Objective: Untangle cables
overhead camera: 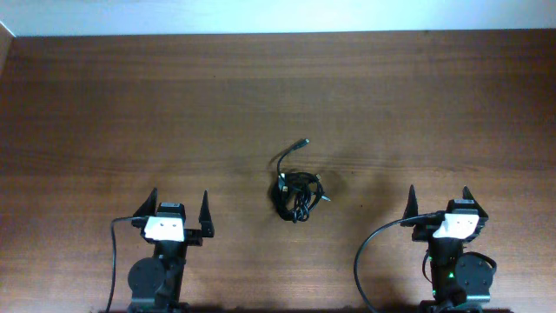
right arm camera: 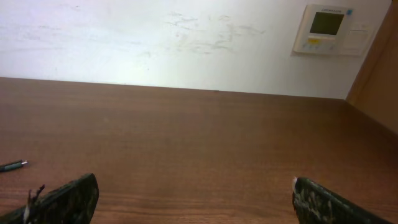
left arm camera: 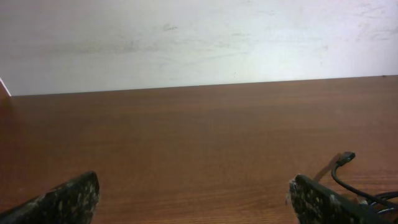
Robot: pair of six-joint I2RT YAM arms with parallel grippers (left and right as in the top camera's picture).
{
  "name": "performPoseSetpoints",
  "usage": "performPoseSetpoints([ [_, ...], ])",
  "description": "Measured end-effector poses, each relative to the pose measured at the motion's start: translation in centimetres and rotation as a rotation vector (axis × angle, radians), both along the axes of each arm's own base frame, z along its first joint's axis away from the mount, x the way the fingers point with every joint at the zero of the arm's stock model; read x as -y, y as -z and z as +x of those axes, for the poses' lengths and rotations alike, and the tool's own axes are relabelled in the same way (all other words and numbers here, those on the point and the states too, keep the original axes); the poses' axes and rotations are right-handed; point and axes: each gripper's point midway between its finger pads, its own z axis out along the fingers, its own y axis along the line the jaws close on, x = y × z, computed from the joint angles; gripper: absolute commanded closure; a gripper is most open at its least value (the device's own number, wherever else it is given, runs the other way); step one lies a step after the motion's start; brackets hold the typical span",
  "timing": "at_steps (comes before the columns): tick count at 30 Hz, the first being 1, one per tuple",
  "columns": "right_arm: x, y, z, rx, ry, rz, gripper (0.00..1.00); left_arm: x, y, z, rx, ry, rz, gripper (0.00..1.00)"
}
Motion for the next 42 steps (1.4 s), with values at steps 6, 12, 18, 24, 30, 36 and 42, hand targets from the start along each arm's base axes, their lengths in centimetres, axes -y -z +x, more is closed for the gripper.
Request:
performPoseSetpoints([
  [6,0.0,0.0,0.0,0.000,0.000,0.000,0.01,0.0,0.0,0.0,0.000,0.000,0.000,0.01],
  [12,0.0,0.0,0.0,0.000,0.000,0.000,0.01,0.2,-0.1,0.0,0.005,0.013,-0.001,0.01],
  [18,0.0,0.0,0.0,0.000,0.000,0.000,0.01,1.6,0.2,-1.4,-0.126,0.088,-0.054,0.01],
  [24,0.0,0.0,0.0,0.000,0.000,0.000,0.02,2.6,-5.0,-4.5,-0.220,0.145,-0.081,0.01],
  [30,0.0,0.0,0.0,-0.001,0.000,0.000,0.02,5.3,-6.6,-5.1,-0.437,0.282,-0.169,0.01],
  [36,0.0,0.0,0.0,0.000,0.000,0.000,0.01,10.5,-9.1,-6.1,-0.582,0.604,-0.320,0.01],
  [42,0.0,0.0,0.0,0.000,0.000,0.000,0.02,11.7,-9.6,-5.7,-0.646,0.637,-0.489,0.15],
])
